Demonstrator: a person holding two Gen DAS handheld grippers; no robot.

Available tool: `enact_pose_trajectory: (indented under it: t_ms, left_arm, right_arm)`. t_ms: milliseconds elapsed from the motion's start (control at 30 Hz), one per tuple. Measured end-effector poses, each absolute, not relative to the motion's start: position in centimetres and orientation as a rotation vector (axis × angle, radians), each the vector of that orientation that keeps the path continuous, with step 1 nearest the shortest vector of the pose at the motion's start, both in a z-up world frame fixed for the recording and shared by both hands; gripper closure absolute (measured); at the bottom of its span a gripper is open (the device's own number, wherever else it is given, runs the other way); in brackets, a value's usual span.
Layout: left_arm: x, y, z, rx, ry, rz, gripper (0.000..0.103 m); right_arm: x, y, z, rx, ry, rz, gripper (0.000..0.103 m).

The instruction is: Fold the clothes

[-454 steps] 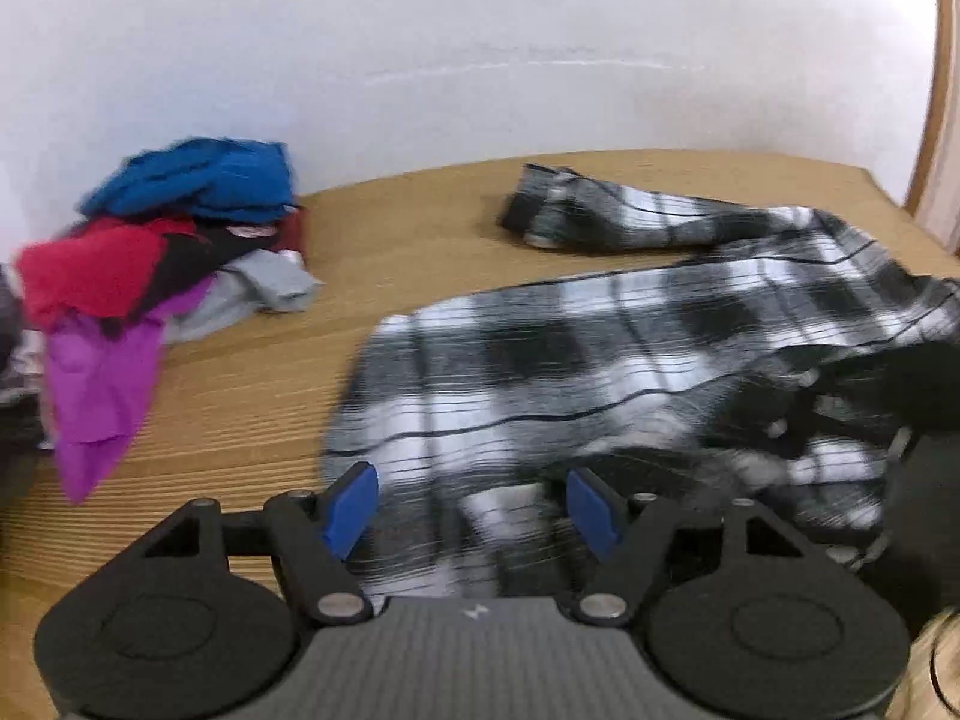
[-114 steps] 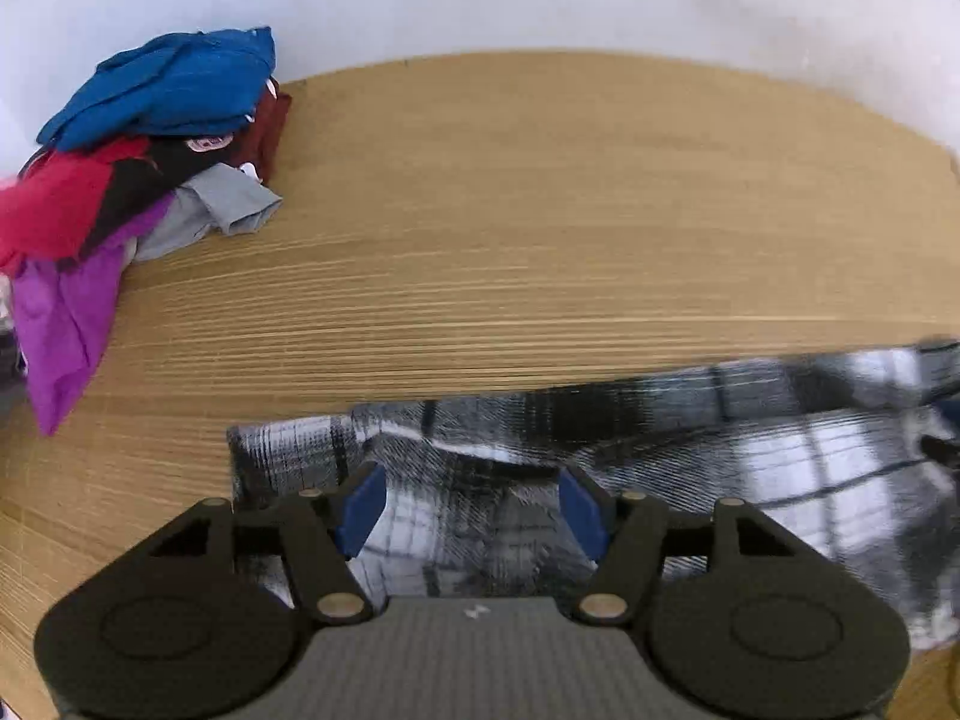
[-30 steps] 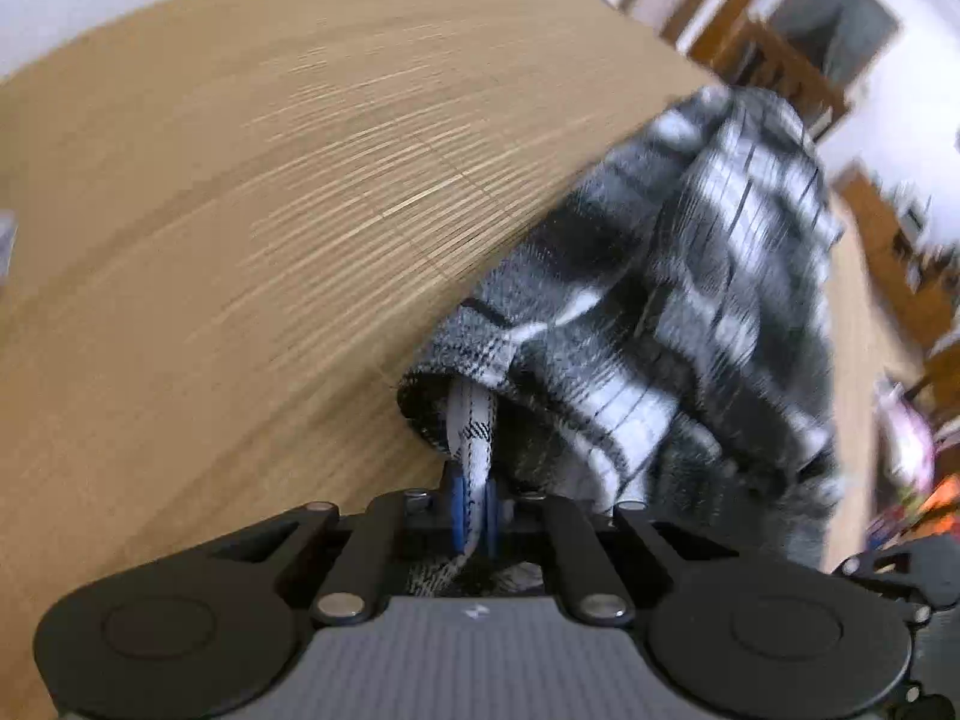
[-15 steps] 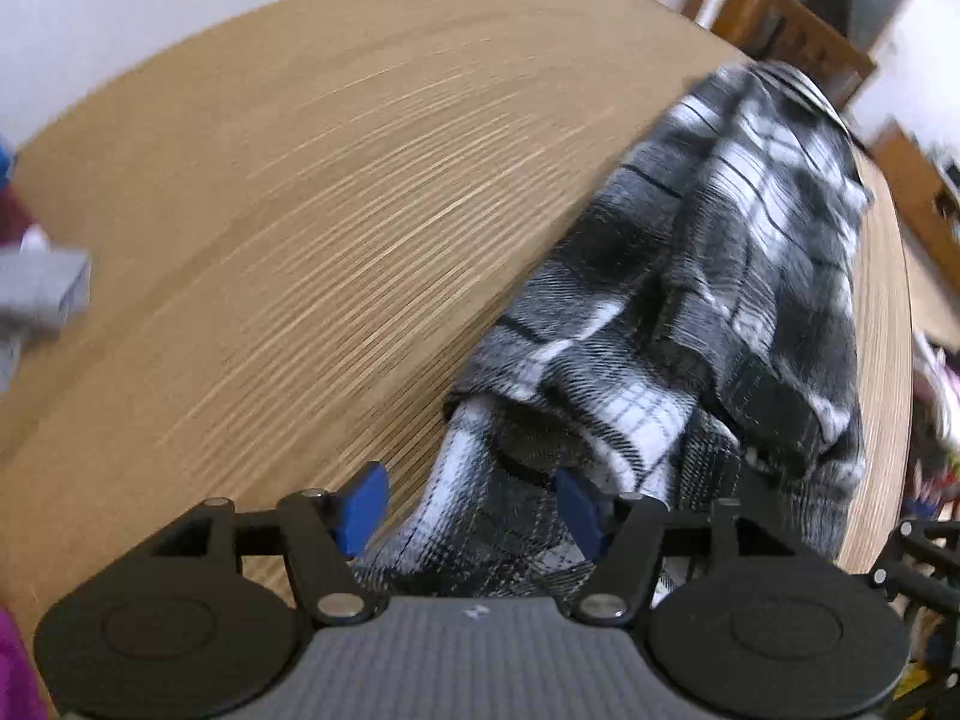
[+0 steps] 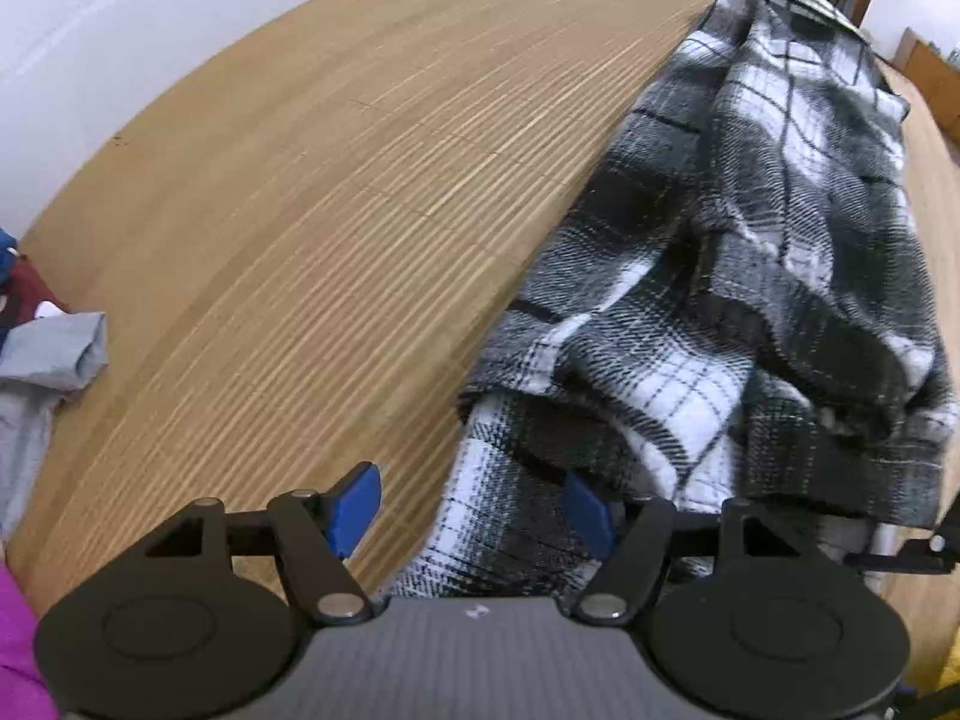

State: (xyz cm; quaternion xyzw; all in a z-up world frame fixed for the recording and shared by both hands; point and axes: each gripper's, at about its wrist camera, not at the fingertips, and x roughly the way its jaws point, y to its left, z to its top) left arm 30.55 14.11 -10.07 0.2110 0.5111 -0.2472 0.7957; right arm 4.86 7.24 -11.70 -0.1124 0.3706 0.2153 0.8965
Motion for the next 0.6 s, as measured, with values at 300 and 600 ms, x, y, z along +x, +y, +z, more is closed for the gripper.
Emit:
enact_pose_trajectory:
  t_ms: [300,600]
  left_arm:
    - [29.8,13.5,-10.5,0.491,1.054,-0.522,0.031]
    - [30.1,14.1,-10.8,0.474,1.058,-0.537,0.027]
  right_arm:
    - [5.7,7.1,-11.8,-0.216,0.806,0.449,0.04]
    - [6.0,7.6,-11.7,-0.204,0.823,0.446,0.033]
